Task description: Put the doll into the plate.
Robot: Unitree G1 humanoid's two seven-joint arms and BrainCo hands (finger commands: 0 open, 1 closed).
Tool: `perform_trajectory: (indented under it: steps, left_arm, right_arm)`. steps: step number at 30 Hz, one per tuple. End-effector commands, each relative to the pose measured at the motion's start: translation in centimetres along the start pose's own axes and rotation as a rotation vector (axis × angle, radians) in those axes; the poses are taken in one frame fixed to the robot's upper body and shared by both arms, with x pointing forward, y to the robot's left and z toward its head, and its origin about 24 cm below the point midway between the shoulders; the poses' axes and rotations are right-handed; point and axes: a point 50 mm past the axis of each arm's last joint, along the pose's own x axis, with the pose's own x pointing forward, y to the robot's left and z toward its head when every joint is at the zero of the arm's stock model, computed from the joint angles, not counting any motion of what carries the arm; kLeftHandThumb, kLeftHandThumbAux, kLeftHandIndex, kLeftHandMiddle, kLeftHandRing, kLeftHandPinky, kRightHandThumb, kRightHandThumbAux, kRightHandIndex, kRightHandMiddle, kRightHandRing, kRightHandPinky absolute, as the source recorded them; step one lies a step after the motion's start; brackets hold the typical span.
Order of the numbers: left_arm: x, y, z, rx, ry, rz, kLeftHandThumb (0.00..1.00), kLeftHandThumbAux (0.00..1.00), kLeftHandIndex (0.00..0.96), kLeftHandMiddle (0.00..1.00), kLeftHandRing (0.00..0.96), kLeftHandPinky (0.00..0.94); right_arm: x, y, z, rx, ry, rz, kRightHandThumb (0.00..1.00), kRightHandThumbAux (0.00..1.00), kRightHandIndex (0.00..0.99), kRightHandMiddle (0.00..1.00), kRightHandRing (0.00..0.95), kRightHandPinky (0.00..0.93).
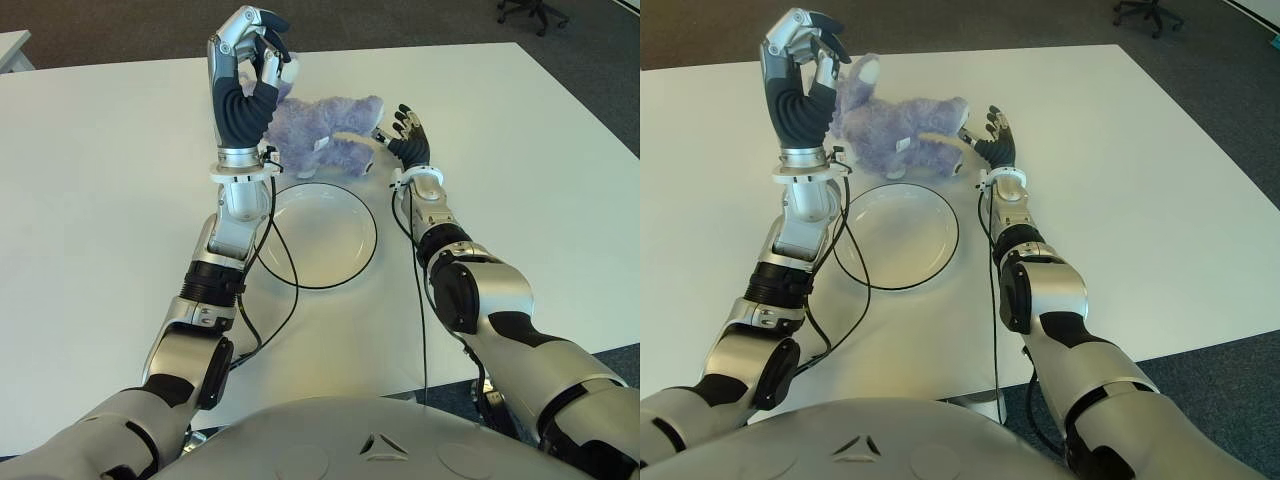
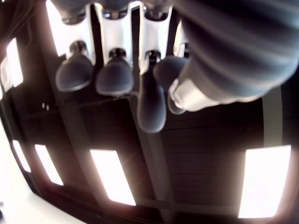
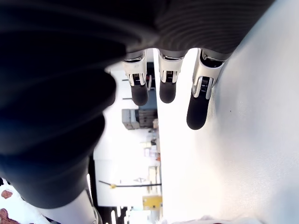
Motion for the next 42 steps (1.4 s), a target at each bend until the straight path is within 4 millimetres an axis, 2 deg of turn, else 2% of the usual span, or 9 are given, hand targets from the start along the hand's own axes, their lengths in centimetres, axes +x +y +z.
perform_trajectory:
  steps: [1, 8, 10, 11, 14, 16, 17, 20, 42]
  left_arm:
    - [0.0, 0.0, -0.3, -0.059, 0.011, -0.042, 0.731, 0.692, 0.444, 0.819, 0.840, 0.838]
    - [0.1, 0.1, -0.5, -0.074, 0.018, -0.070, 0.723, 0.691, 0.434, 0.696, 0.719, 0.701]
    - [0.1, 0.2, -0.6, -0.069, 0.027, -0.065, 0.828, 0.666, 0.407, 0.589, 0.677, 0.668]
    - [0.0, 0.2, -0.7, -0.066, 0.032, -0.061, 0.832, 0.667, 0.399, 0.524, 0.522, 0.518]
    - [0.0, 0.3, -0.7, -0.058, 0.036, -0.052, 0.733, 0.686, 0.408, 0.387, 0.385, 0.374]
    - [0.0, 0.4, -0.8, -0.055, 0.032, -0.054, 0.704, 0.692, 0.410, 0.357, 0.371, 0.358]
    - [0.0, 0.4, -0.8, -0.055, 0.030, -0.055, 0.615, 0.497, 0.275, 0.334, 0.351, 0.342]
    - [0.0, 0.4, -0.8, -0.060, 0.028, -0.062, 0.573, 0.411, 0.191, 0.296, 0.316, 0.319]
    - [0.0, 0.5, -1.6, -0.059, -0.005, -0.054, 0.544, 0.403, 0.081, 0.181, 0.180, 0.200]
  right_arm:
    - [-1.8, -0.3, -4.7, 0.002, 0.188, -0.012, 0.213, 0.836, 0.048, 0.000, 0.000, 0.000]
    - [-1.8, -0.3, -4.7, 0.006, 0.187, -0.013, 0.222, 0.831, 0.048, 0.000, 0.000, 0.000]
    - [-1.8, -0.3, -4.7, 0.002, 0.186, -0.013, 0.224, 0.830, 0.047, 0.000, 0.000, 0.000]
    - [-1.8, -0.3, -4.7, -0.001, 0.186, -0.014, 0.225, 0.828, 0.046, 0.000, 0.000, 0.000]
    - [-1.8, -0.3, -4.7, -0.006, 0.185, -0.014, 0.229, 0.827, 0.047, 0.000, 0.000, 0.000]
    - [-1.8, -0.3, -4.7, -0.009, 0.186, -0.014, 0.230, 0.826, 0.047, 0.000, 0.000, 0.000]
    - [-1.8, -0.3, -4.7, -0.010, 0.186, -0.015, 0.231, 0.824, 0.048, 0.000, 0.000, 0.000]
    - [-1.8, -0.3, -4.7, -0.011, 0.187, -0.015, 0.233, 0.823, 0.048, 0.000, 0.000, 0.000]
    - [-1.7, -0.1, -4.5, -0.001, 0.182, -0.011, 0.210, 0.829, 0.050, 0.000, 0.000, 0.000]
